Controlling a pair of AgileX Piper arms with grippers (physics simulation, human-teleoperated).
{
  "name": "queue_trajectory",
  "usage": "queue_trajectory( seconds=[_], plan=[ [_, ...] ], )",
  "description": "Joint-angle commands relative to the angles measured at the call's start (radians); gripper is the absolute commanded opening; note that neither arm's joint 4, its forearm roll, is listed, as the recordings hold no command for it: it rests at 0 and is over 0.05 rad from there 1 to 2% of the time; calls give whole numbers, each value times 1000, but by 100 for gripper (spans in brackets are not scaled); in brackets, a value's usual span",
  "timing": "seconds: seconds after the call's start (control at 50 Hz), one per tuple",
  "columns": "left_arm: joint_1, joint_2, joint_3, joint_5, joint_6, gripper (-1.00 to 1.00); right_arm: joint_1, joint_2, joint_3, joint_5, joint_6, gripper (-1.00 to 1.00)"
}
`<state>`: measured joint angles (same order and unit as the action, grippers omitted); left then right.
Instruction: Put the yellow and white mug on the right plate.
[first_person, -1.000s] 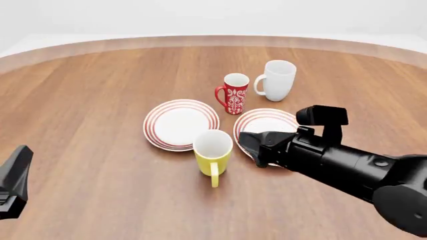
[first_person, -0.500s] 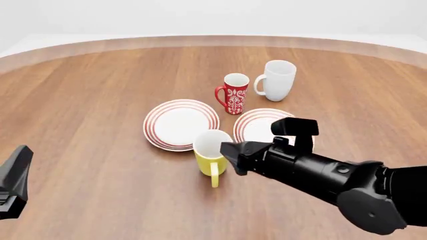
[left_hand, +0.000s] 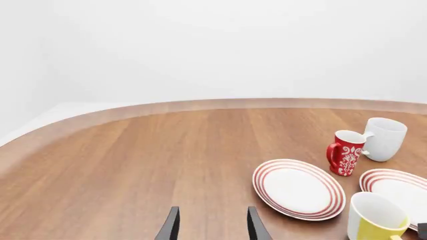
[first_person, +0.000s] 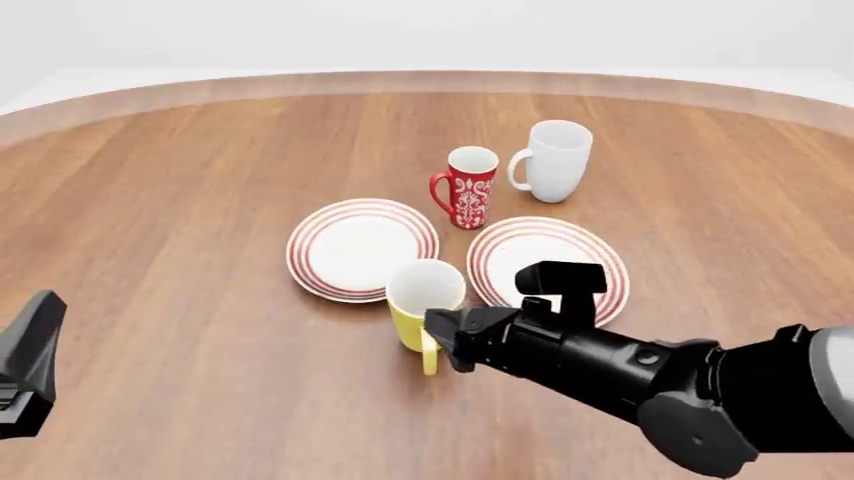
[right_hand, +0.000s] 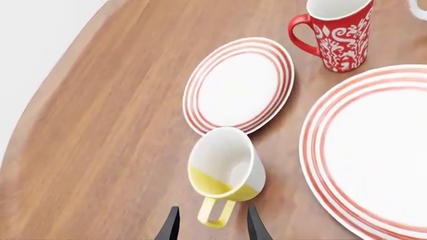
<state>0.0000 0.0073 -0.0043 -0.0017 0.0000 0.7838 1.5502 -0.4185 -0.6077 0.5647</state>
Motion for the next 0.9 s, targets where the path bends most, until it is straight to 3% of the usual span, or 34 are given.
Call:
queue_trajectory(
  seconds=[0.02,0.9],
  plan=[
    [0,0,0,0,0,100,6,54,4,-38,8,100],
    [0,0,0,0,0,100,38,152,-35,-88,25,100]
  ],
)
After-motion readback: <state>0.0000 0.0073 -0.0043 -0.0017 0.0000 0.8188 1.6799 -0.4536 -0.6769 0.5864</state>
